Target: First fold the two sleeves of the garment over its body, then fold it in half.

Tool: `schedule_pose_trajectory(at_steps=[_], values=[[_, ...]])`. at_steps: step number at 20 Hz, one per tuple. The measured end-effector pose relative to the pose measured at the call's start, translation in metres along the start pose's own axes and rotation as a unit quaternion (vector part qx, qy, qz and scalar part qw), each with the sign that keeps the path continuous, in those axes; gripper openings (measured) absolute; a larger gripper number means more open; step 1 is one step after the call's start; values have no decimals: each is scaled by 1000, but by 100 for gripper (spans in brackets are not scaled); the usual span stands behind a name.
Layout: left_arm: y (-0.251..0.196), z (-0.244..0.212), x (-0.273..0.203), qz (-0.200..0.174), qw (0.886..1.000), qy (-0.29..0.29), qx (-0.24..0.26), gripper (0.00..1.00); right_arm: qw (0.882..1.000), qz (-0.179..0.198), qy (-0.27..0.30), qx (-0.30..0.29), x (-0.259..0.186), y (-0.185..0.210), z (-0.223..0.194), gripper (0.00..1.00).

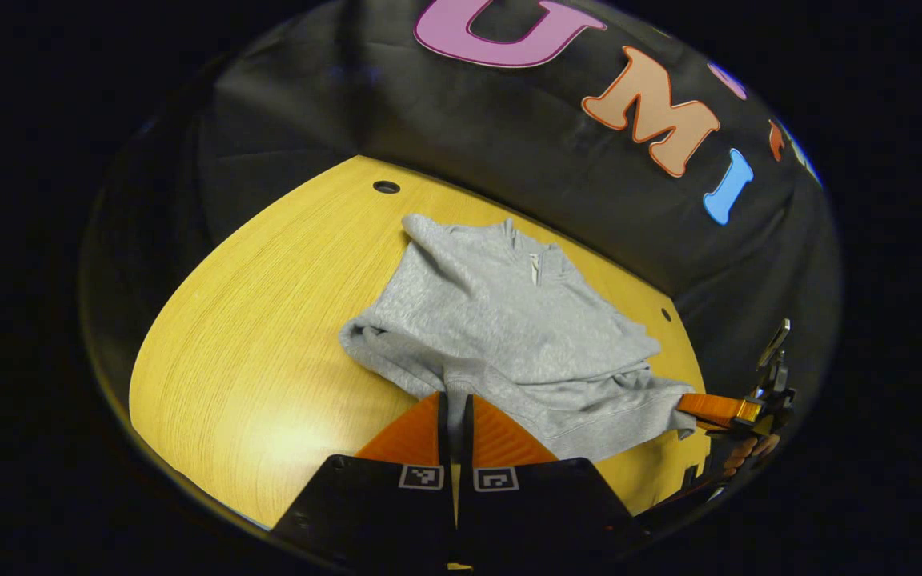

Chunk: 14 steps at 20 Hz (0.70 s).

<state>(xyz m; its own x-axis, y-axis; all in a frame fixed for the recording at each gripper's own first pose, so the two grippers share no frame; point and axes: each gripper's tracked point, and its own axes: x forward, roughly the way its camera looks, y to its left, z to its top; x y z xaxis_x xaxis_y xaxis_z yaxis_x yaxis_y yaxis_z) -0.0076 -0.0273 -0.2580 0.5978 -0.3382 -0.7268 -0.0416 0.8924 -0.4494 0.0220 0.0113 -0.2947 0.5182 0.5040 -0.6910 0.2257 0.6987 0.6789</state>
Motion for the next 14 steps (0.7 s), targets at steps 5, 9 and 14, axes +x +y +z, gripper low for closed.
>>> schedule_pose_trajectory(at_steps=[5, 9, 14], values=[[-8, 43, 16, -4, 1000, -21, -1, 0, 999, 24, -19, 31, 17, 17, 40, 2], [3, 67, 42, 29, 999, -18, -13, 0, 997, -10, -34, 69, 44, -2, 69, 3], [7, 79, 87, 56, 998, 5, -30, 0, 992, -50, -27, 111, 78, -27, 85, 4]])
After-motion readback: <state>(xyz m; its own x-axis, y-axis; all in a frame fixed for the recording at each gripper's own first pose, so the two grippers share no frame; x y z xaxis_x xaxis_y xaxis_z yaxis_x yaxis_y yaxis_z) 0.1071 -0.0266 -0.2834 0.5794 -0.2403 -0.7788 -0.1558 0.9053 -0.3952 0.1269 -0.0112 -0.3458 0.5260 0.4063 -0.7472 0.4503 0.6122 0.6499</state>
